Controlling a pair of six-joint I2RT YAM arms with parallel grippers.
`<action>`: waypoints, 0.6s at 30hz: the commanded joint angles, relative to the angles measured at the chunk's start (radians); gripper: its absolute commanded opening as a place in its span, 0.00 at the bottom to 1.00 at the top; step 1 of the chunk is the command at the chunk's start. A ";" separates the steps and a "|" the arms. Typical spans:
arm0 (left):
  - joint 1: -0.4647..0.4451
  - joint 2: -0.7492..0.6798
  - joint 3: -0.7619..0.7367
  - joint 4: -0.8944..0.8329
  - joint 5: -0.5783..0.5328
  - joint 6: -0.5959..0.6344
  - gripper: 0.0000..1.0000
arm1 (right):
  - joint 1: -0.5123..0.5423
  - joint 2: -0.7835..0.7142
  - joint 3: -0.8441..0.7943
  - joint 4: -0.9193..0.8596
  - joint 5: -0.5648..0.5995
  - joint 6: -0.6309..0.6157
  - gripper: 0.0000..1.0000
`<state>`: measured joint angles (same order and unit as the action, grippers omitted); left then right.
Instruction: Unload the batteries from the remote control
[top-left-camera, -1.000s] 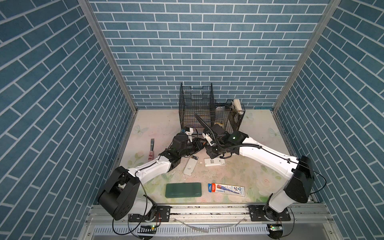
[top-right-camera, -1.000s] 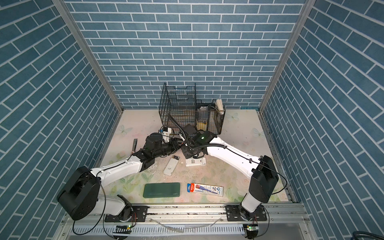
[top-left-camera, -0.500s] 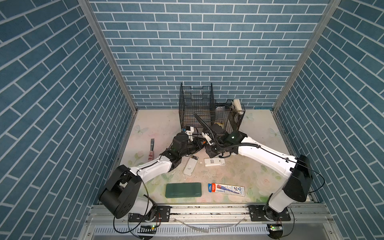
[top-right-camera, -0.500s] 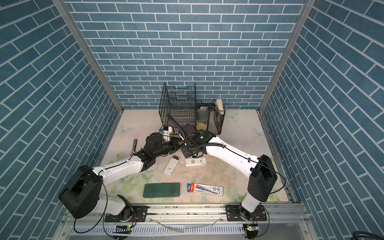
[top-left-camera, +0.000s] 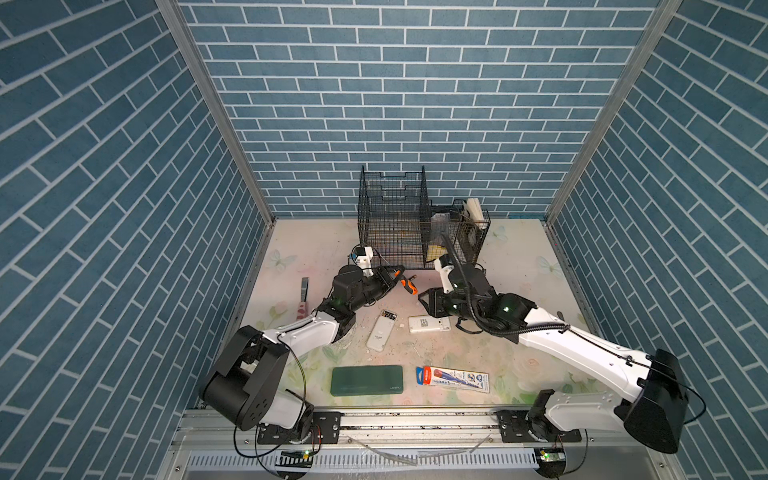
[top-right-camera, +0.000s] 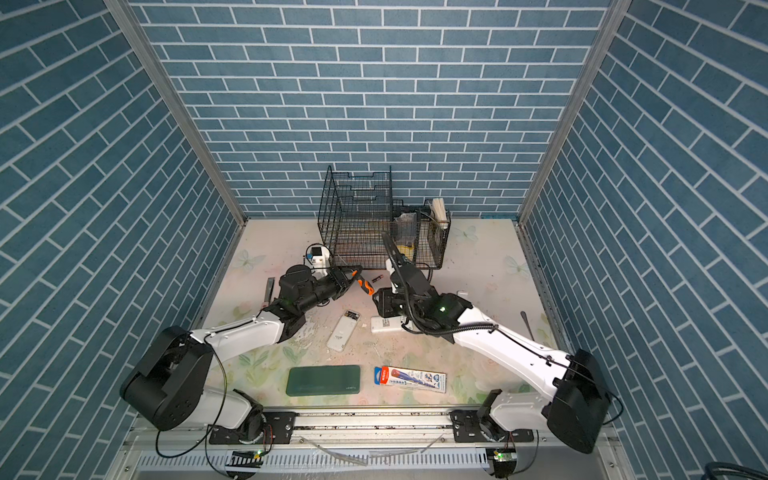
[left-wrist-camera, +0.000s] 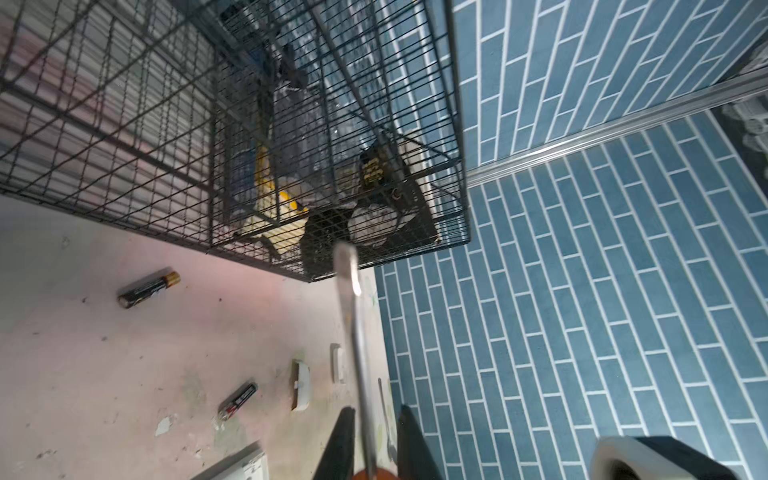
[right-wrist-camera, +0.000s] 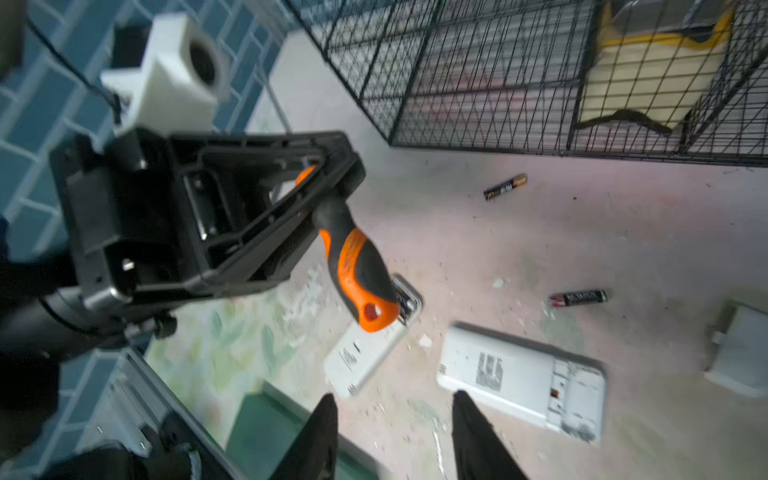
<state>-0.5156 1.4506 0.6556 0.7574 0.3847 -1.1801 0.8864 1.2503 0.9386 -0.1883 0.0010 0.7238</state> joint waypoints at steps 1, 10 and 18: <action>0.003 0.010 0.002 0.112 0.010 -0.021 0.00 | -0.024 -0.024 -0.121 0.337 -0.045 0.191 0.45; 0.002 0.011 0.012 0.168 0.010 -0.052 0.00 | -0.047 0.039 -0.183 0.648 -0.158 0.255 0.47; -0.002 0.017 0.006 0.229 0.011 -0.091 0.00 | -0.061 0.134 -0.136 0.754 -0.210 0.275 0.47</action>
<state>-0.5156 1.4532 0.6559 0.9127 0.3862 -1.2518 0.8341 1.3552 0.7677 0.4622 -0.1699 0.9569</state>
